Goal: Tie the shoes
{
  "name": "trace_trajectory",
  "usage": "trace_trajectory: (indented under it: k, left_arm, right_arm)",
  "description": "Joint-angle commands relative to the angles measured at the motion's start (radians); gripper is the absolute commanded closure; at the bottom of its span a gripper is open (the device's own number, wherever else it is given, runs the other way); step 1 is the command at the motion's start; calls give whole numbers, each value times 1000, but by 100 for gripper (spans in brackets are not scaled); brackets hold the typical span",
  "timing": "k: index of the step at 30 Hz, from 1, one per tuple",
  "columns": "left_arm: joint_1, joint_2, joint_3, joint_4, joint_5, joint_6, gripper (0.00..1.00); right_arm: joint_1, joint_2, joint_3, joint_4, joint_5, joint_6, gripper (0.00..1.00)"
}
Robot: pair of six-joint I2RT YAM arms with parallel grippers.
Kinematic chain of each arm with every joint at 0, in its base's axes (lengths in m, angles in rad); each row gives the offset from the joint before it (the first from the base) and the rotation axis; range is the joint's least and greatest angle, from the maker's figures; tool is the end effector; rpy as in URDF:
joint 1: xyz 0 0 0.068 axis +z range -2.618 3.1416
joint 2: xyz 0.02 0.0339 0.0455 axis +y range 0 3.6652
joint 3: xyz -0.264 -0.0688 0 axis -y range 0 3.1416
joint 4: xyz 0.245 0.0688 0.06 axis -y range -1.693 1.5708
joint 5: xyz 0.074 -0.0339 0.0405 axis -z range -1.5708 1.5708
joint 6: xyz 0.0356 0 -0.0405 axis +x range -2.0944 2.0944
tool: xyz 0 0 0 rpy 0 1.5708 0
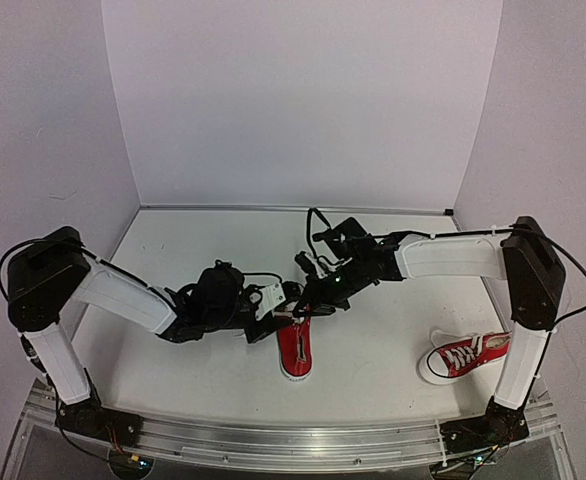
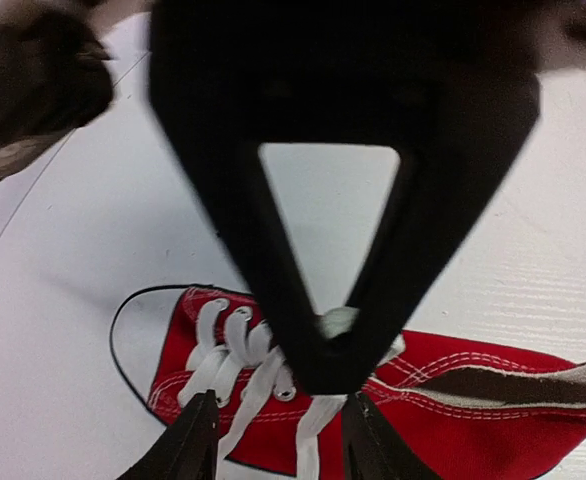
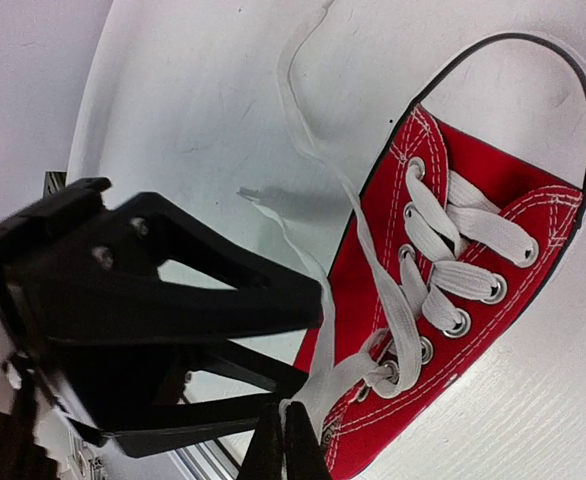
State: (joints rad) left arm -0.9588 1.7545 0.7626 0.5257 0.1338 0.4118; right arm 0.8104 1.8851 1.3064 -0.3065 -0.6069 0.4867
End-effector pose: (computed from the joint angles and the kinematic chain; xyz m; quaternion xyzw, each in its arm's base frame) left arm 0.1973 -0.2893 0.1517 0.5648 0.6354 -0.1962 0.4886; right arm 0.2644 0.3074 0.2009 -0.2440 0.8709 0.4180 0.0856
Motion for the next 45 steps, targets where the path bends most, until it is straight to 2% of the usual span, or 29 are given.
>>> trace_trajectory:
  k: [1, 6, 9, 14, 21, 29, 33, 36, 38, 45]
  left_arm:
    - [49, -162, 75, -209, -91, -193, 52]
    - [134, -184, 123, -361, -198, -384, 37]
    - [174, -133, 180, -473, -260, -450, 36]
    - [212, -21, 285, -627, -363, -540, 43]
    - [220, 107, 377, -722, -448, -631, 50]
    - [222, 188, 398, -751, -392, -672, 61]
    - [222, 190, 394, -768, -340, -676, 71]
    - [222, 153, 360, -768, -335, -683, 91]
    - [222, 90, 324, -747, -336, -687, 99]
    - [192, -268, 155, -687, -277, -627, 100]
  right_arm:
    - [3, -23, -12, 9, 29, -16, 100]
    - [4, -21, -13, 10, 32, -20, 100]
    - [3, -24, -12, 10, 33, -20, 100]
    - [4, -29, -12, 10, 36, -20, 100]
    - [3, -26, -11, 10, 40, -20, 100]
    - [4, -15, 1, 10, 44, -19, 100]
    - [4, -8, -1, 10, 47, -23, 100]
    - [4, -5, 0, 10, 55, -25, 100]
    - [4, -2, 1, 10, 58, -26, 100]
    - [2, 1, 1, 10, 81, -23, 100]
